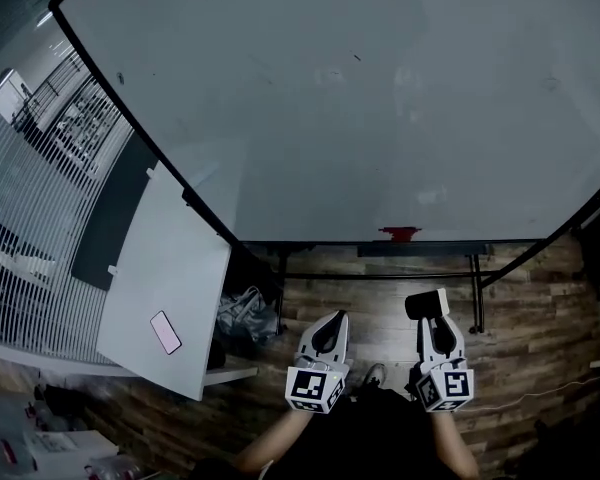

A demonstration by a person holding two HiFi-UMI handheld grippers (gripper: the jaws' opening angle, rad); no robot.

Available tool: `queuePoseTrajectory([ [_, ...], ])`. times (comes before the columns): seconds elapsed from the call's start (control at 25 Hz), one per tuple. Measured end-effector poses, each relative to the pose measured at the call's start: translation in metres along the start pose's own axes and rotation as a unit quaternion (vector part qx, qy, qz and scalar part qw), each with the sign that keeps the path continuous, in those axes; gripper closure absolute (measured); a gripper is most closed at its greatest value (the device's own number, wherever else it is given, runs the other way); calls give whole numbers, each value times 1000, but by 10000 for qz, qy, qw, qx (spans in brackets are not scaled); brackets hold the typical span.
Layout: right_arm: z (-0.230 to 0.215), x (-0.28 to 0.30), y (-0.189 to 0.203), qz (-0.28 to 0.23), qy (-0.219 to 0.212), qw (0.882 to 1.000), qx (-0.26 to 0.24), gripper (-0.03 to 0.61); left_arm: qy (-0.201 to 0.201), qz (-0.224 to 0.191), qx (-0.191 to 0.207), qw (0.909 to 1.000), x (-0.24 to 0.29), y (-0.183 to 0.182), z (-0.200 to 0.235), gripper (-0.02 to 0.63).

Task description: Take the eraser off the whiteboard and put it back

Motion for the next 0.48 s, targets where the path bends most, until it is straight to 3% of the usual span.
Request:
queuePoseTrajectory([
  [0.2, 16, -20, 0, 12, -8, 9998, -210, 449, 14, 56, -49, 10000, -14, 6, 1, 615],
  [0.48, 33, -33, 2, -49, -14, 10000, 42, 449, 114, 81, -44, 9999, -28, 12, 3, 615],
])
Point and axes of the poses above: the fingertips, and each gripper's own axes: x forward along the fingers, z to its left, y out of its underside, the point moved 6 cm from there along -x, backward along the fingers, and after that the axes turned 1 degree about y, right-handed, at the moved point
